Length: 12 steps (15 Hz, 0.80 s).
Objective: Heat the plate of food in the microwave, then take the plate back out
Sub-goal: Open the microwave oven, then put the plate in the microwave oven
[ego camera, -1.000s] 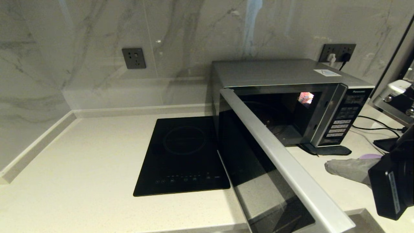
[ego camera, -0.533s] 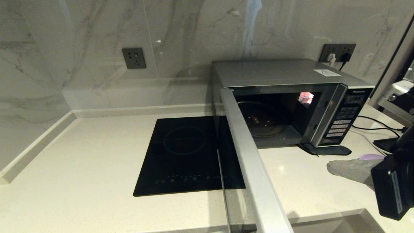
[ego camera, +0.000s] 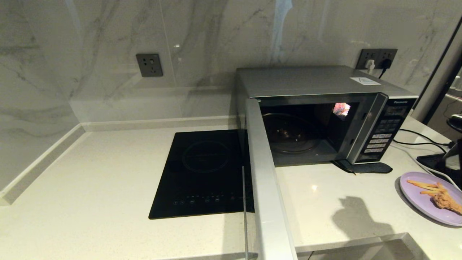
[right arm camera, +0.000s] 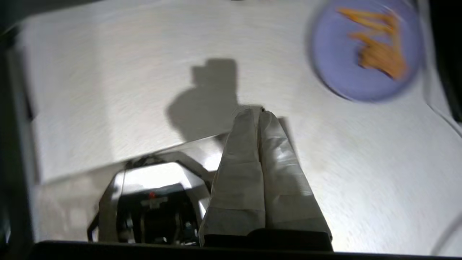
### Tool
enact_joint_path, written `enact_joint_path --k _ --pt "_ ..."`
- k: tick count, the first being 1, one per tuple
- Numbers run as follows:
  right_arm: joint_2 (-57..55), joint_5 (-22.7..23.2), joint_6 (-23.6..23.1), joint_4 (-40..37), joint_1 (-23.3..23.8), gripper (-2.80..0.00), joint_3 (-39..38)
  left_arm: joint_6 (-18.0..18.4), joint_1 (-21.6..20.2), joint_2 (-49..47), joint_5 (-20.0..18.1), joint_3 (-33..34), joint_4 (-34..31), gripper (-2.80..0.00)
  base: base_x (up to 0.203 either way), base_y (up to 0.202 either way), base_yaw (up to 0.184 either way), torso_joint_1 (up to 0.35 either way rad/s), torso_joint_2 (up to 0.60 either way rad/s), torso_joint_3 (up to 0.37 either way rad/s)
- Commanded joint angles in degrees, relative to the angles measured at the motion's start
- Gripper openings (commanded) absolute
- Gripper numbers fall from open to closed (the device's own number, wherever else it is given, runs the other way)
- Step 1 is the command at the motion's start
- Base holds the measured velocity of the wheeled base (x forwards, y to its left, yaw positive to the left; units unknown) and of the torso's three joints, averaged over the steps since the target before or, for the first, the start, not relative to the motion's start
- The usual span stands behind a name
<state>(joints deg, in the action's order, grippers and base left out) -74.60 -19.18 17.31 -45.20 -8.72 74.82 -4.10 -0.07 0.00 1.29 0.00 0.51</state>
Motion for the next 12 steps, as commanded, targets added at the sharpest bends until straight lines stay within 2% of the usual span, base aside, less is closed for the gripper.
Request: enact_joint_path --k 1,2,3,7,8,9,12 --pt "-4.5 3.2 1.1 -1.5 15.2 -2.80 3.8 0.0 0.0 -0.1 0.0 0.0 0.0 -2.80 0.000 0.000 0.000 0.000 0.00 0.000" --pt "-7.3 5.9 2.5 -1.8 20.7 -2.80 5.3 0.0 0.0 -0.1 0.0 0.0 0.0 -2.80 0.000 0.000 0.000 0.000 0.00 0.000" --pt "-11.1 7.7 5.5 -1.3 23.9 -2.80 6.3 0.0 0.0 -0.1 0.0 0.0 0.0 -2.80 0.000 0.000 0.000 0.000 0.00 0.000" --pt "-23.8 9.9 20.7 3.9 29.9 -2.80 5.5 0.0 0.0 -0.1 0.0 0.0 0.0 -2.80 0.000 0.000 0.000 0.000 0.00 0.000" --pt "-26.3 10.2 23.6 4.8 30.9 0.00 4.9 0.0 0.0 -0.1 0.0 0.0 0.0 -2.80 0.000 0.000 0.000 0.000 0.00 0.000" --pt "-27.8 10.5 25.3 6.8 31.6 0.00 3.3 0.0 0.0 -0.1 0.0 0.0 0.0 -2.80 0.000 0.000 0.000 0.000 0.00 0.000" --pt "-32.1 10.9 26.2 11.3 35.3 0.00 3.0 0.0 0.0 -0.1 0.0 0.0 0.0 -2.80 0.000 0.000 0.000 0.000 0.00 0.000"
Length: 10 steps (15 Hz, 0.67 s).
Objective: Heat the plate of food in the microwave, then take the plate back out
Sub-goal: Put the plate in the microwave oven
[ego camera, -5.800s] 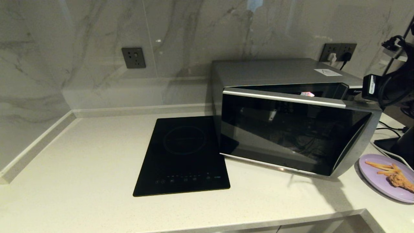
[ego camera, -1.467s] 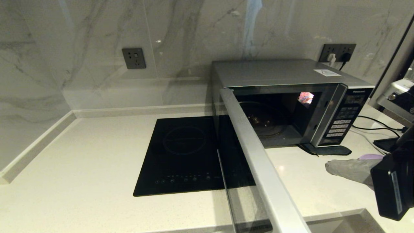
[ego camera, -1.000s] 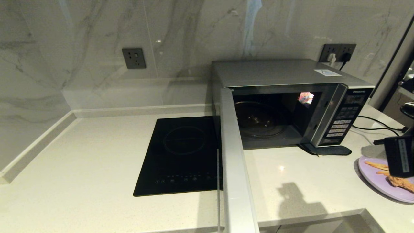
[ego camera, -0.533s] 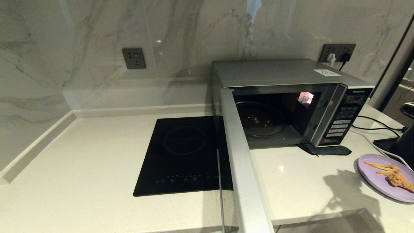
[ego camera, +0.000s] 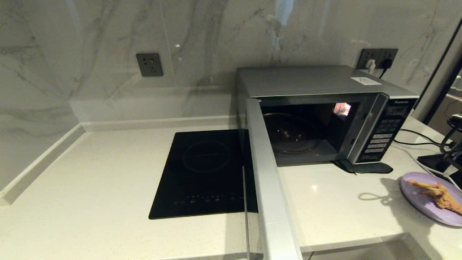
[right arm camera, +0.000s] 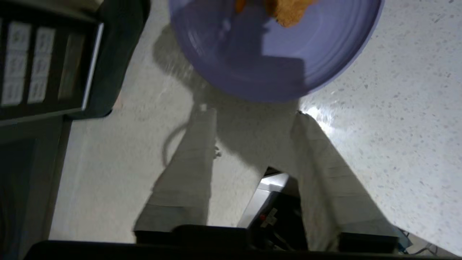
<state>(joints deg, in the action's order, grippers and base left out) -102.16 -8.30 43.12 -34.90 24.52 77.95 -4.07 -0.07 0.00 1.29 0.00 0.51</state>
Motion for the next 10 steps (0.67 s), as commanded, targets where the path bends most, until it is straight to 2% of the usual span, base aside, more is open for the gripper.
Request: enact_joint_path --k 1,4,6,8,10 --pt "-6.2 1.1 1.0 2.7 3.5 0.00 0.0 -0.1 0.0 -0.1 0.0 0.0 0.0 -2.80 0.000 0.000 0.000 0.000 0.00 0.000" --pt "-11.4 4.3 3.5 3.9 7.3 0.00 2.0 -0.1 0.0 -0.1 0.0 0.0 0.0 -2.80 0.000 0.000 0.000 0.000 0.00 0.000" --pt "-12.8 4.6 4.4 3.8 10.2 0.00 2.7 -0.1 0.0 -0.1 0.0 0.0 0.0 -2.80 0.000 0.000 0.000 0.000 0.00 0.000" --pt "-12.9 4.7 8.3 3.8 12.9 0.00 2.5 -0.1 0.0 -0.1 0.0 0.0 0.0 -2.80 0.000 0.000 0.000 0.000 0.00 0.000" --pt "-12.2 4.8 9.0 1.9 14.9 0.00 1.2 -0.1 0.0 -0.1 0.0 0.0 0.0 -2.80 0.000 0.000 0.000 0.000 0.00 0.000"
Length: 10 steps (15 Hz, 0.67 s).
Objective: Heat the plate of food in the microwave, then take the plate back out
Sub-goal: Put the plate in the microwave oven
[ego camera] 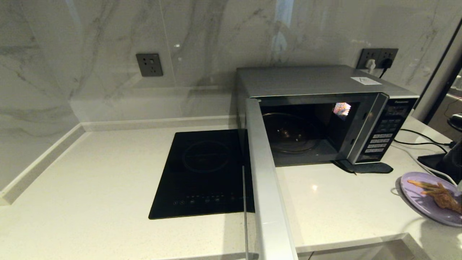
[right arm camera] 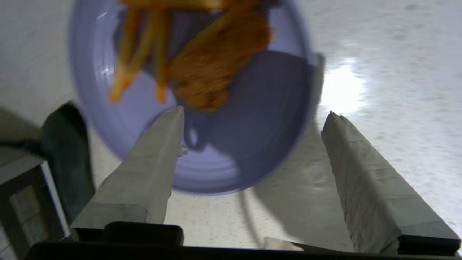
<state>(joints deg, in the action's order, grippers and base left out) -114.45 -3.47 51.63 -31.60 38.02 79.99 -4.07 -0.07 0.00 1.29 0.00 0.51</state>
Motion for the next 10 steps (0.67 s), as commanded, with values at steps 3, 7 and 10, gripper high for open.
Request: enact_joint_path --k 3,7,10 --pt "0.3 2.1 0.5 -6.9 2.4 0.00 -1.3 -0.1 0.0 -0.1 0.0 0.0 0.0 -2.80 0.000 0.000 0.000 0.000 0.00 0.000" --pt "-0.4 3.7 0.4 -8.8 2.8 0.00 -1.2 -0.1 0.0 -0.1 0.0 0.0 0.0 -2.80 0.000 0.000 0.000 0.000 0.00 0.000" --pt "-1.5 4.9 0.2 -8.7 2.8 0.00 -0.9 -0.1 0.0 -0.1 0.0 0.0 0.0 -2.80 0.000 0.000 0.000 0.000 0.00 0.000"
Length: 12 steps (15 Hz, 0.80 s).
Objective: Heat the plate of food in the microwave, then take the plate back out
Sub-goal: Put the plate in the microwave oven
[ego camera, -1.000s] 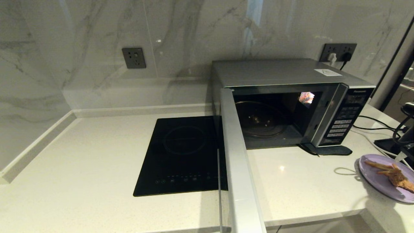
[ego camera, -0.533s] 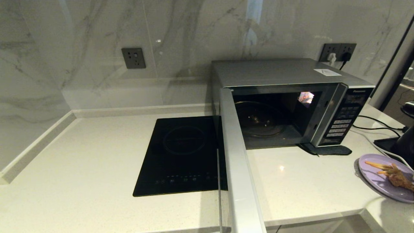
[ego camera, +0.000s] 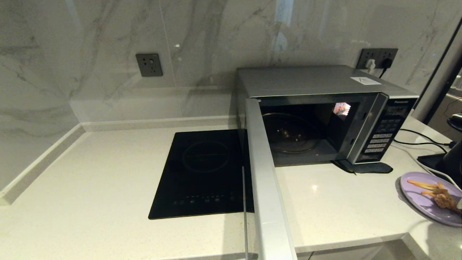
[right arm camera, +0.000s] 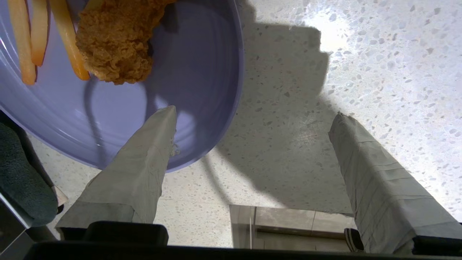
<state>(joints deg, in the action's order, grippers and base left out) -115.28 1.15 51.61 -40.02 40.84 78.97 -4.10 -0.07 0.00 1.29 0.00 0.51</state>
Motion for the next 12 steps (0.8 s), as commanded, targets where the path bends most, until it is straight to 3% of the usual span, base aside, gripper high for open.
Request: enact_joint_path --k 1,12 --pt "-1.0 0.3 0.3 -0.2 0.0 0.00 0.0 0.0 0.0 -0.1 0.0 0.0 0.0 -2.80 0.000 0.000 0.000 0.000 0.00 0.000" --pt "-8.4 0.1 2.1 -0.6 0.4 0.00 5.2 0.0 0.0 -0.1 0.0 0.0 0.0 -2.80 0.000 0.000 0.000 0.000 0.00 0.000"
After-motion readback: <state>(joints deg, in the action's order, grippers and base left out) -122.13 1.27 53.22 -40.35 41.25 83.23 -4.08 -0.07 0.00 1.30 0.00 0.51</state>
